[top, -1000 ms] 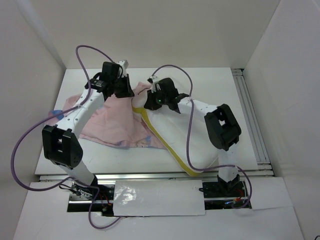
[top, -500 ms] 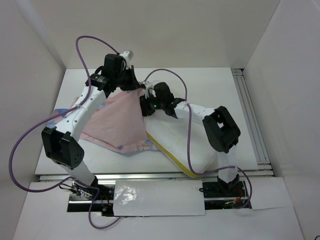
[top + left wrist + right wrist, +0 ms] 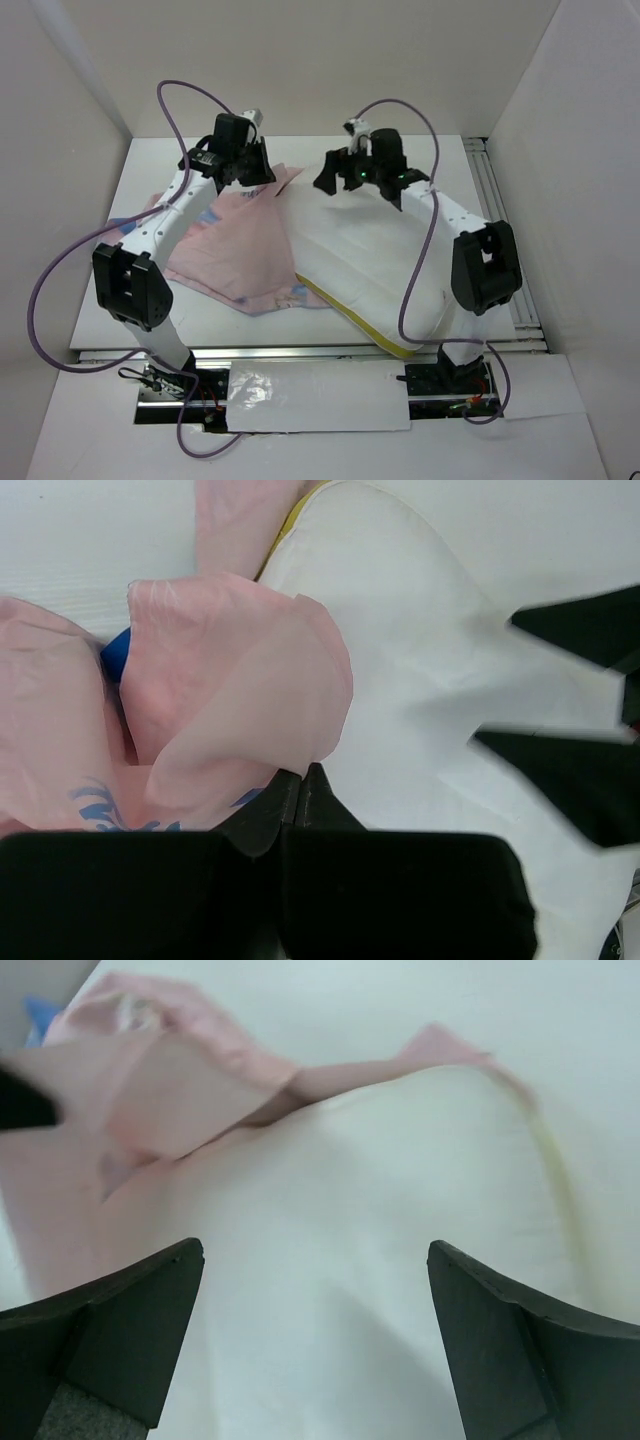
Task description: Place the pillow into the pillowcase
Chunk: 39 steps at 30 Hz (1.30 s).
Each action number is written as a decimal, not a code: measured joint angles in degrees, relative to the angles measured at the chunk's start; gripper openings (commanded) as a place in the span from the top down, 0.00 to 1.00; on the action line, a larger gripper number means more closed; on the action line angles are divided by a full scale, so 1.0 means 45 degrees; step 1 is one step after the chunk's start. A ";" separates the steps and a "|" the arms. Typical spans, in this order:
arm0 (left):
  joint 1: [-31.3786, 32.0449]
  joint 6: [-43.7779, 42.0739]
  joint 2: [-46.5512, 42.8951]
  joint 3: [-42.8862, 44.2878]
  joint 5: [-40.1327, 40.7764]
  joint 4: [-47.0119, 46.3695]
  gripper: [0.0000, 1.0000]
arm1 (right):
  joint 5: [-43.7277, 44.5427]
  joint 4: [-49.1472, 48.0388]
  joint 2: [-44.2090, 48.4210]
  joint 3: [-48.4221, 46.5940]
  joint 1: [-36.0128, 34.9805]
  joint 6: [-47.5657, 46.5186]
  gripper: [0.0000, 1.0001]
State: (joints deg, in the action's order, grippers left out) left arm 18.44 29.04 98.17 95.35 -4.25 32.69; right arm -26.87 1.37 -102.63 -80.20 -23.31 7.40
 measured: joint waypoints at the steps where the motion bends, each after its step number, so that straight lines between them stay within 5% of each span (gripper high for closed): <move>1: -0.0005 -0.0010 0.0024 0.0000 0.0029 0.0005 1.00 | -0.0073 0.0160 -0.0126 -0.0267 0.0442 0.0053 0.00; 5: -0.0010 -0.0015 0.0063 0.0000 0.0160 0.0024 1.00 | -0.0374 0.0797 -0.1719 -0.2307 0.1875 -0.0019 0.00; 12: -0.0078 -0.0015 0.0481 0.0340 0.0384 0.0257 1.00 | -0.0996 0.2016 -0.5751 -0.6319 0.1894 -0.0457 0.00; 15: -0.0160 -0.0015 0.0733 0.0593 0.0471 0.0379 1.00 | -0.1307 0.2778 -0.6766 -0.6703 0.1836 -0.0651 0.09; 18: -0.0316 -0.0005 0.0937 0.0782 0.0505 0.0457 1.00 | -0.1797 0.3133 -0.7096 -0.6659 0.1821 -0.0913 0.47; 19: -0.0369 0.0000 0.0991 0.0835 0.0505 0.0500 1.00 | -0.1987 0.3177 -0.7087 -0.6635 0.1831 -0.1005 0.66; 20: -0.0432 0.0019 0.1069 0.0908 0.0505 0.0549 1.00 | -0.2205 0.3167 -0.6989 -0.6601 0.1836 -0.1141 1.00; 28: -0.0792 0.0262 0.2161 0.2501 -0.0442 0.0942 1.00 | -0.3002 0.2579 -0.4629 -0.3939 0.1491 -0.1817 1.00; 39: -0.0520 0.0257 0.2302 0.2914 -0.1307 0.1083 1.00 | -0.3614 0.1394 -0.2550 -0.2676 -0.1234 -0.2866 1.00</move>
State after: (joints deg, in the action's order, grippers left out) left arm 16.10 30.20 108.53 108.47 -10.13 37.56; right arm -43.13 7.64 -114.10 -92.25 -28.86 -5.50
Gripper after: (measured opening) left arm 0.031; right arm 0.048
